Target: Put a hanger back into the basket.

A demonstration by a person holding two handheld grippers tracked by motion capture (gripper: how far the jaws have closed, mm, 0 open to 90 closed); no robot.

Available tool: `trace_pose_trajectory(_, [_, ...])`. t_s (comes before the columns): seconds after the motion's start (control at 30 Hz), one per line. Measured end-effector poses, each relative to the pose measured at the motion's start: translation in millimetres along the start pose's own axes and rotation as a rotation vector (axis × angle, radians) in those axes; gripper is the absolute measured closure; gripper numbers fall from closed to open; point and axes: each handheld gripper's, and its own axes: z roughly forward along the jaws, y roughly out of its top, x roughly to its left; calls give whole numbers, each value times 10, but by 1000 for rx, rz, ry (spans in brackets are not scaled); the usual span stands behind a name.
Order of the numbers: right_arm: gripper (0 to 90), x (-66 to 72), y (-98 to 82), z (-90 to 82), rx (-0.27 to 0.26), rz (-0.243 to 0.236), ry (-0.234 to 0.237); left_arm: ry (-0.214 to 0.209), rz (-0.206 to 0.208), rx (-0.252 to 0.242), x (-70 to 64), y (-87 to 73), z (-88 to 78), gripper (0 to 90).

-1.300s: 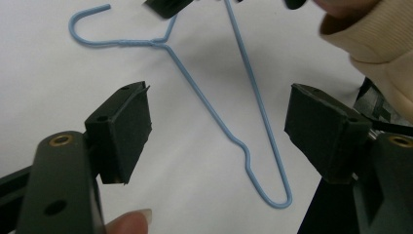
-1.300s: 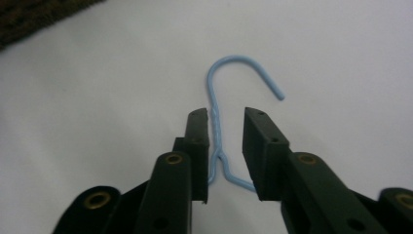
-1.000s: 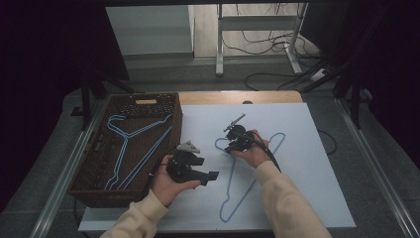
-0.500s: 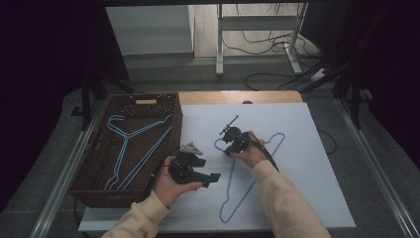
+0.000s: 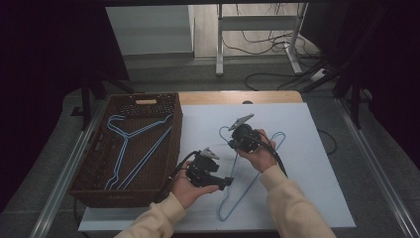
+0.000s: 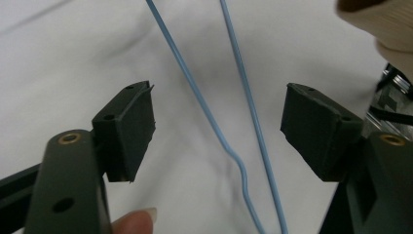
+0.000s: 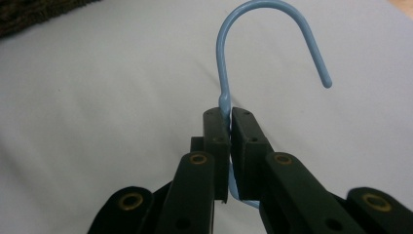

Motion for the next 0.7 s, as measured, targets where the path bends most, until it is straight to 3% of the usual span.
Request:
trace_pose_trajectory(0.2, [863, 17, -32, -105, -44, 12, -12, -2, -68, 26, 86, 76, 306, 368])
trace_pose_trajectory(0.33, [863, 20, -46, -166, -64, 21, -19, -28, -116, 35, 154, 86, 451, 530])
trace_pose_trajectory(0.43, [900, 14, -57, -215, -90, 25, -22, -23, -125, 57, 174, 90, 514, 657])
trace_pose_trajectory(0.47, [900, 14, -55, -235, -98, 30, -20, -54, -137, 64, 199, 85, 536, 727])
trace_pose_trajectory(0.57, [900, 15, -62, -269, -106, 30, -28, -62, -168, 95, 258, 77, 609, 771])
trace_pose_trajectory(0.63, [900, 7, -80, -283, -113, 40, -29, -129, -217, 91, 309, 81, 629, 828])
trace_pose_trajectory(0.7, [900, -11, -106, -307, -121, 47, -27, -140, -219, 97, 316, 95, 623, 853])
